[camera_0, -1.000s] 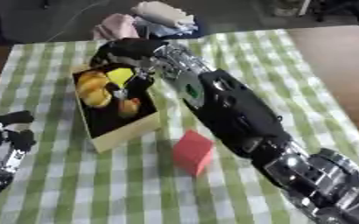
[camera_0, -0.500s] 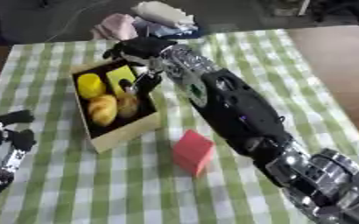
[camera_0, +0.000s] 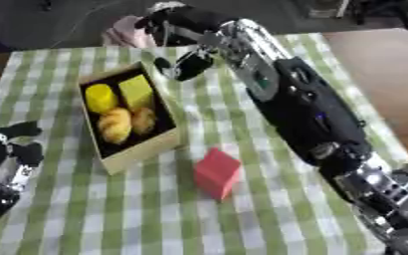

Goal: Pick up objects on the table and place them in the box.

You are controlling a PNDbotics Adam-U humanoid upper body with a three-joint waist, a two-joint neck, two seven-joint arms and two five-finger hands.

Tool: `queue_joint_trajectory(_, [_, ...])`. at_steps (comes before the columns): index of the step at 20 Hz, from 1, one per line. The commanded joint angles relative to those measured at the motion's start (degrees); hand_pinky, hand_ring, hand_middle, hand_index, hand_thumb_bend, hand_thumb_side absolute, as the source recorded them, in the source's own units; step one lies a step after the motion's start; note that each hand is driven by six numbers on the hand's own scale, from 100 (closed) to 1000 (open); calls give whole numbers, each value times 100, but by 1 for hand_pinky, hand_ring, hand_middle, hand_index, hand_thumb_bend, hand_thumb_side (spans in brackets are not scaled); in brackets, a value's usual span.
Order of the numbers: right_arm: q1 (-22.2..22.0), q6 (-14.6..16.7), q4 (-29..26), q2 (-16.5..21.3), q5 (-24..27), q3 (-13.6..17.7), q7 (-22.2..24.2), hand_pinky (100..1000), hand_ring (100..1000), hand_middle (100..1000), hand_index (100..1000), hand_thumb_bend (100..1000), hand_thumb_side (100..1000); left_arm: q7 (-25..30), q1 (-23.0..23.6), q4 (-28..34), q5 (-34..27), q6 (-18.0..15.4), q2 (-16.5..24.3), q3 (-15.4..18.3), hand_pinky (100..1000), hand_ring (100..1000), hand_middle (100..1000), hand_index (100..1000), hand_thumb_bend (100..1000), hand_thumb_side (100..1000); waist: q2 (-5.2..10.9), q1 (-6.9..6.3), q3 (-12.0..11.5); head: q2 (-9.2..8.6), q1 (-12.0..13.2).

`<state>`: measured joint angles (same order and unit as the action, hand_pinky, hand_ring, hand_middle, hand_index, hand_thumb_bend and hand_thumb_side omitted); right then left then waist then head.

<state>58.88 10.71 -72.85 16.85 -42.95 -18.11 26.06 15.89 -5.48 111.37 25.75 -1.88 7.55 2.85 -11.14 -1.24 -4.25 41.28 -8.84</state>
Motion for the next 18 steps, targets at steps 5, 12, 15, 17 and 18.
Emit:
queue_joint_trajectory(5, [-524,-379,-1426,1121,918,-12,261,866,835,849,970,100,204,-151,-7,125,96,61,105,172,767,587,750,869,299,831,43,107,95,-49,128])
queue_joint_trajectory(12, [-1224,-320,-2191,1888,1304,-285,762,886,857,876,978,100,224,-203,28,117,139,95,117,219,767,587,750,869,299,833,47,129,185,-32,191])
queue_joint_trajectory(15, [-1407,-235,-2387,2094,1393,-473,1100,909,890,912,991,100,350,-209,42,105,142,98,131,224,768,587,750,869,299,833,68,142,220,-21,193])
queue_joint_trajectory(17, [-1497,-144,-2482,2160,1353,-611,1336,927,913,933,998,100,414,-206,51,94,143,97,136,223,768,587,750,870,299,833,84,148,238,-9,190])
queue_joint_trajectory(18, [-1550,-82,-2504,2178,1296,-707,1462,932,921,941,1000,100,450,-204,53,90,143,96,140,220,768,587,750,870,299,833,92,154,243,-2,177])
